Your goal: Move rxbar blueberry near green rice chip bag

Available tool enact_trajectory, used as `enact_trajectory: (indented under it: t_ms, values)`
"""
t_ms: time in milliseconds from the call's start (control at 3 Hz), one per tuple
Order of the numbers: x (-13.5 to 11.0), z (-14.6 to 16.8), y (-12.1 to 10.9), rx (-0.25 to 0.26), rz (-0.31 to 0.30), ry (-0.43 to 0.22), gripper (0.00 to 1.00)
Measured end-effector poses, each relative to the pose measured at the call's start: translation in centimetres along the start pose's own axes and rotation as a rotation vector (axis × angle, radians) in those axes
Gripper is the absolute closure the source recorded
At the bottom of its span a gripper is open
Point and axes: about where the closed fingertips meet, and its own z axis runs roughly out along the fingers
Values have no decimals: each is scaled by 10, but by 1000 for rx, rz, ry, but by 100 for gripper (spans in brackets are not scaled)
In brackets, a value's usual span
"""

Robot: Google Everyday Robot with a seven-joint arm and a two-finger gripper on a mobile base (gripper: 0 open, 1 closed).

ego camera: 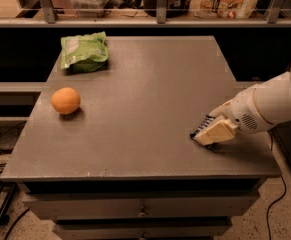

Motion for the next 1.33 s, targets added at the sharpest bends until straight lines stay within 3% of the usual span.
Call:
enact_trajectory:
  t_ms: [333, 667, 1000, 1333]
  values:
    - [-30, 0, 4, -67, -65, -56, 100]
    - [-78, 5, 15, -187, -166, -138, 100]
    - [-142, 9, 19, -275, -288, -251, 100]
    - [-192, 18, 17, -302, -365, -321, 100]
